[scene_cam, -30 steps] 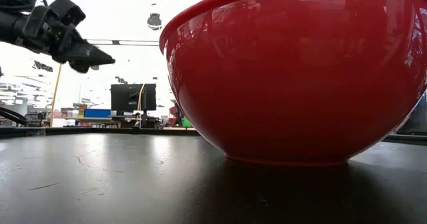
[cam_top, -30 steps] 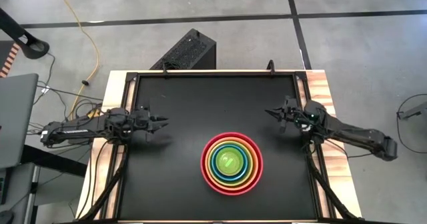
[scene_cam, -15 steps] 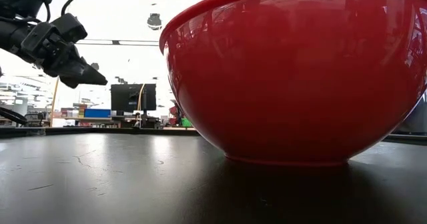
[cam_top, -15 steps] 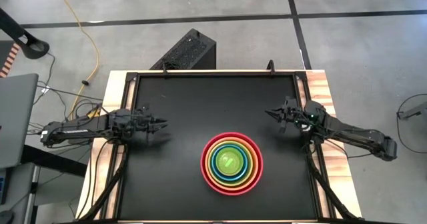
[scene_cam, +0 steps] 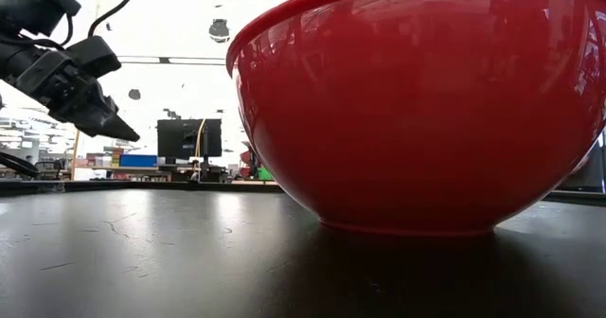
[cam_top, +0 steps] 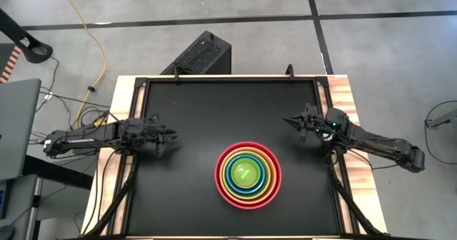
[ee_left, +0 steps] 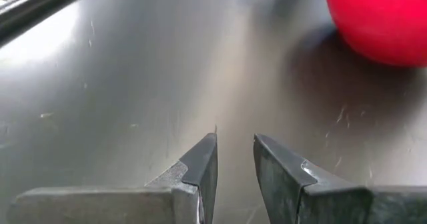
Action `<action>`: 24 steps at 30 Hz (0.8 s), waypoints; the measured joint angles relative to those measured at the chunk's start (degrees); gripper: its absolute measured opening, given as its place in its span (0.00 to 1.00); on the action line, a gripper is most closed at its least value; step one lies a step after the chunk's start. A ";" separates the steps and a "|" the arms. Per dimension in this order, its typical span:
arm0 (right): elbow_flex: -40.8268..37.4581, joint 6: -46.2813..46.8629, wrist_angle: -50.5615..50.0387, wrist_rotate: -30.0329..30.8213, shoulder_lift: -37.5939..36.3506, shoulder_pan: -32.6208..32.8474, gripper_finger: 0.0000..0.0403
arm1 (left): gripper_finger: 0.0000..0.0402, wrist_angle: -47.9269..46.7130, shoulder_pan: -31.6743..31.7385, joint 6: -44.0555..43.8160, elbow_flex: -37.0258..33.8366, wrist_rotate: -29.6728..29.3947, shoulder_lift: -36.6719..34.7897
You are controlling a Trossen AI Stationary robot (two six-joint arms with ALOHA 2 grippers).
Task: Nest bowls inside each other
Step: Return to Home Position
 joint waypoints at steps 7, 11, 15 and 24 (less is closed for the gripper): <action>0.00 0.01 0.03 -0.02 0.00 0.00 0.08 | 0.22 -1.32 0.00 -0.04 0.07 0.11 0.00; 0.00 0.02 0.04 -0.02 0.00 0.00 0.08 | 0.22 -1.32 0.00 -0.09 0.07 0.12 0.00; 0.00 0.02 0.04 -0.02 0.00 0.00 0.08 | 0.22 -1.32 0.00 -0.11 0.07 0.13 0.00; 0.00 0.02 0.02 -0.02 0.00 0.00 0.08 | 0.22 -1.33 0.00 -0.11 0.07 0.15 0.00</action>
